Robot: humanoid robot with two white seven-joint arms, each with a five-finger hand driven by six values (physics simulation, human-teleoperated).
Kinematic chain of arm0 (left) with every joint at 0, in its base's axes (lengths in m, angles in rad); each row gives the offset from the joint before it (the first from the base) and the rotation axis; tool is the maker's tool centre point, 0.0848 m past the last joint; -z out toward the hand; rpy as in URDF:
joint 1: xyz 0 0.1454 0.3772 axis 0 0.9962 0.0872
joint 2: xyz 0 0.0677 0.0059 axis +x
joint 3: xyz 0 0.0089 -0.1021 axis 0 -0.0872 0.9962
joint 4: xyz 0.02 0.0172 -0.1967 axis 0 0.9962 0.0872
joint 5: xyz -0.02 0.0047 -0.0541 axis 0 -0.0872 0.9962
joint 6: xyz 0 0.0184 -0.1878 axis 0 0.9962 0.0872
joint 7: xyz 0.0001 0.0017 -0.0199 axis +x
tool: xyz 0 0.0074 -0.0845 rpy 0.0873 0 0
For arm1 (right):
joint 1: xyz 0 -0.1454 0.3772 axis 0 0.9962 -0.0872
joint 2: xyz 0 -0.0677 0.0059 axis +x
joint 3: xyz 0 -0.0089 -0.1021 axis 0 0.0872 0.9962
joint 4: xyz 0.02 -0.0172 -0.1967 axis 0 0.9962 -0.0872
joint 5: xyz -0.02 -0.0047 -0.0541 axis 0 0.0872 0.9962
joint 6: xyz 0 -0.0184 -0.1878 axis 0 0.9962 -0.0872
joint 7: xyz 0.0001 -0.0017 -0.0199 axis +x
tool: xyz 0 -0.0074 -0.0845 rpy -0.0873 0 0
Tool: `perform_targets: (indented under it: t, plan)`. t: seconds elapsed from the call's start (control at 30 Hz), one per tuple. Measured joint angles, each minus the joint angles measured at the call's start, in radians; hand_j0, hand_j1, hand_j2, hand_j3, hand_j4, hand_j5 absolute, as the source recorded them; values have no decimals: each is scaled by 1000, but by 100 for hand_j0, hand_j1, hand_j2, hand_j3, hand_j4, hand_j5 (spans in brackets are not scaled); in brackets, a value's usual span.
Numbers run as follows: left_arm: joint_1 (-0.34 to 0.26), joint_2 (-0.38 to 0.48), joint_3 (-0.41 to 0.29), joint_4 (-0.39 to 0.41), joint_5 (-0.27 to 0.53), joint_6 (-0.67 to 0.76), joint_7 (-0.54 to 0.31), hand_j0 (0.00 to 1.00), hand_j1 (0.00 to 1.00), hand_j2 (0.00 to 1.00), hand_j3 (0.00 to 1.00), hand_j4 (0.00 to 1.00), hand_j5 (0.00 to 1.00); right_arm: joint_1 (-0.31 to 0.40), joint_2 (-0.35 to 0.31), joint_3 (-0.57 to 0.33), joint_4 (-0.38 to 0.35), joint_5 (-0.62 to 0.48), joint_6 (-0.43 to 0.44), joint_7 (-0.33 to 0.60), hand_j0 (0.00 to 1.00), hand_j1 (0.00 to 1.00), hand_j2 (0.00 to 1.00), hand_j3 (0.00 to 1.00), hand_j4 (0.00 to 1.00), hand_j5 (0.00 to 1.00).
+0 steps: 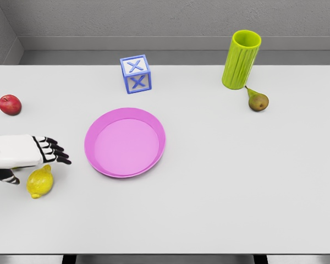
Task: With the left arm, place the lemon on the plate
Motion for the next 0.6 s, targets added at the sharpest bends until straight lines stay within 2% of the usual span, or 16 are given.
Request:
perform_targets:
  t: [0.37,0.6]
  plan:
    - [3,-17,10,8,-36,0,4,100,100,100,100,100,100,0,0,0,0,0,0,0,100,100,100,100,100,100]
    - [35,-23,9,9,-43,0,4,100,100,100,100,100,100,0,0,0,0,0,0,0,100,100,100,100,100,100]
